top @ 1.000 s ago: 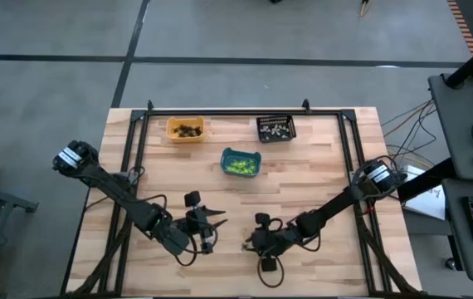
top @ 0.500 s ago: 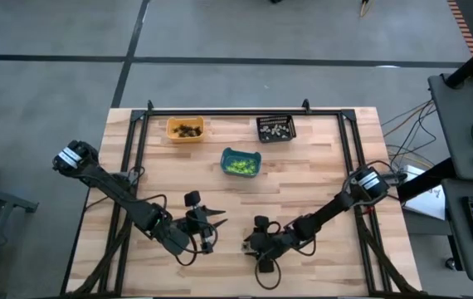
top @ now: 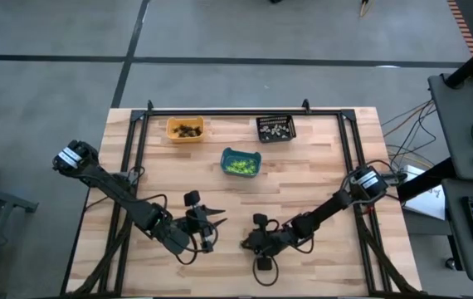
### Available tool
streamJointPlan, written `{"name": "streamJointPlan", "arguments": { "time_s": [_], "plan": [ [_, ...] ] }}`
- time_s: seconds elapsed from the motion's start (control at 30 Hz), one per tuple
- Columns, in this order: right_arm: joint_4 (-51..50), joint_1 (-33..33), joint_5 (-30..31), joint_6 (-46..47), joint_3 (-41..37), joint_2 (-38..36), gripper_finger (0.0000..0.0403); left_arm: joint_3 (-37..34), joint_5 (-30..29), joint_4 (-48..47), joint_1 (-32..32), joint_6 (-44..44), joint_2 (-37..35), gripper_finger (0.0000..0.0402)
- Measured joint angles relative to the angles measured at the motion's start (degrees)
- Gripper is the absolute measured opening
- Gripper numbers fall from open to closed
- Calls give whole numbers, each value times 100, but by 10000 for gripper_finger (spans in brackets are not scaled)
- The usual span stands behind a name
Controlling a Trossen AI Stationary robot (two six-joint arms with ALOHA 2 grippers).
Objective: Sort Halloween decoration
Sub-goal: Put the black spider toy into the yellow bin
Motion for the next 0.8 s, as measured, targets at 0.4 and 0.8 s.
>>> {"name": "streamJointPlan", "arguments": {
  "time_s": [0.4, 0.8],
  "plan": [
    [-25, -250, -15, -555, -26, -278, 19, -187, 3, -36, -2, -537, 0, 92],
    [56, -741, -19, -1925, -26, -1358, 9, -191, 956, -1240, -25, -644, -481, 76]
  ]
}}
